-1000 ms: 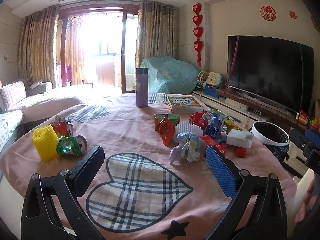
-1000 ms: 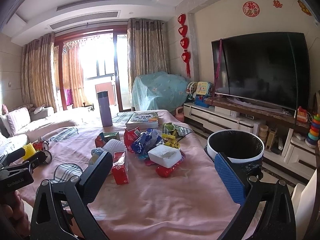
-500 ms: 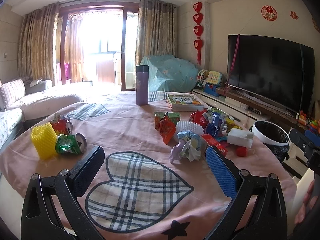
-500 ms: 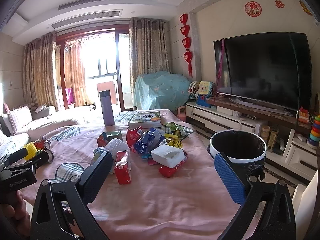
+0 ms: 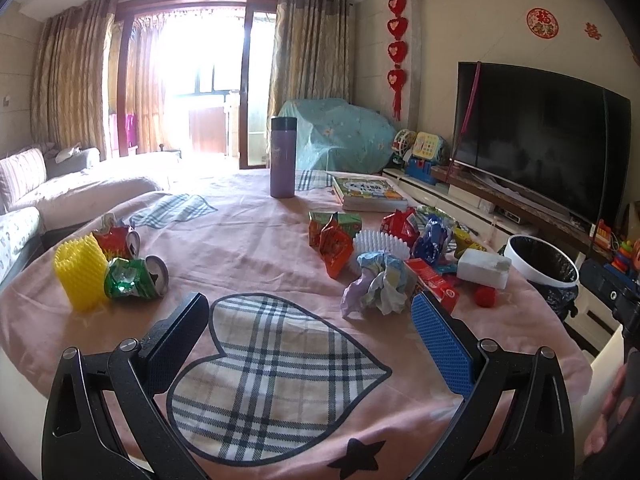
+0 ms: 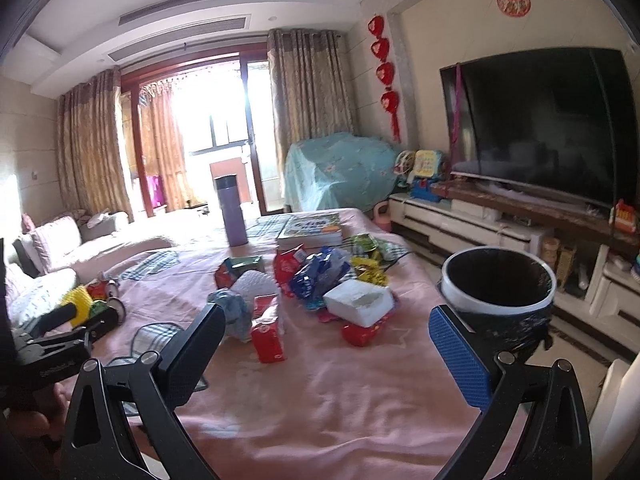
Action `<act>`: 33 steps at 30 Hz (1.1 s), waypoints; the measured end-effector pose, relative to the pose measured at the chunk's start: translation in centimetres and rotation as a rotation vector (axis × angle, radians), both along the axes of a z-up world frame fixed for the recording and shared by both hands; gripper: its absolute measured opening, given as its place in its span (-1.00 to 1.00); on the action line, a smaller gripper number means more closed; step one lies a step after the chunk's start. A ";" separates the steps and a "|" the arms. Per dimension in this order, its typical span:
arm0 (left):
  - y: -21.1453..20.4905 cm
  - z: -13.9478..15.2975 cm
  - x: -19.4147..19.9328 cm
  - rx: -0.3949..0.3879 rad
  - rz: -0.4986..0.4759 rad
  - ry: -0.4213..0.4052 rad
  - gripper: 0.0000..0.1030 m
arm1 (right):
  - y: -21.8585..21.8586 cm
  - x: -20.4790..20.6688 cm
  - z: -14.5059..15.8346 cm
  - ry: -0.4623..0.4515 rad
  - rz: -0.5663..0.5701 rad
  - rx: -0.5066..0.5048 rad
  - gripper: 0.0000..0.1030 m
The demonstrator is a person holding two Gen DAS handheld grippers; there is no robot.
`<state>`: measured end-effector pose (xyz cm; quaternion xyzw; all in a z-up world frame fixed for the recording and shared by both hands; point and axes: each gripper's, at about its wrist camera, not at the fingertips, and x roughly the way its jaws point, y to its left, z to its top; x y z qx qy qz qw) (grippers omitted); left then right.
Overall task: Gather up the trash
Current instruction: 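Grasp the crumpled blue-white plastic bag with the left tool while the right tool grasps the red carton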
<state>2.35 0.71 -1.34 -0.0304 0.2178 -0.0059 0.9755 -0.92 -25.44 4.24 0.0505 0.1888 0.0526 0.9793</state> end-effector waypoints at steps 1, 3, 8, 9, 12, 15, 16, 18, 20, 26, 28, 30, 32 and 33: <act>0.0 -0.1 0.3 -0.002 -0.008 0.008 1.00 | 0.1 0.2 -0.2 0.003 0.010 0.007 0.99; 0.1 -0.3 1.0 -0.007 -0.030 0.035 1.00 | 0.4 0.8 -0.5 0.030 0.041 0.044 0.99; 0.1 -1.2 3.6 -0.017 -0.088 0.099 1.00 | 0.8 2.6 -1.4 0.105 0.107 0.107 0.91; 0.0 -1.4 4.2 -0.016 -0.104 0.113 0.99 | 0.9 2.9 -1.6 0.116 0.119 0.119 0.88; -0.4 -2.2 6.3 0.001 -0.131 0.148 0.90 | 1.4 4.6 -2.5 0.172 0.159 0.130 0.56; -0.4 -3.2 8.7 0.010 -0.161 0.202 0.71 | 1.9 6.1 -3.5 0.219 0.190 0.145 0.37; -0.5 -3.7 9.7 0.014 -0.179 0.224 0.63 | 2.2 6.6 -3.9 0.234 0.199 0.149 0.31; -0.5 -4.4 10.9 0.015 -0.202 0.253 0.58 | 2.4 7.5 -4.5 0.269 0.215 0.156 0.27; -0.5 -5.3 12.4 0.005 -0.233 0.291 0.53 | 2.8 8.4 -5.0 0.291 0.226 0.153 0.24; -0.4 -6.8 15.5 -0.047 -0.310 0.367 0.47 | 4.0 10.9 -5.9 0.333 0.270 0.138 0.17; -0.7 -7.1 16.3 -0.059 -0.344 0.384 0.39 | 4.3 11.6 -6.1 0.345 0.278 0.134 0.14; -1.2 -7.3 17.0 -0.066 -0.385 0.403 0.29 | 4.4 12.6 -6.7 0.369 0.286 0.134 0.09; -1.7 -7.6 17.5 -0.064 -0.421 0.420 0.09 | 4.4 13.3 -7.2 0.394 0.291 0.146 -0.02; -1.9 -7.7 17.7 -0.067 -0.436 0.429 -0.05 | 4.4 13.7 -7.6 0.409 0.293 0.148 -0.07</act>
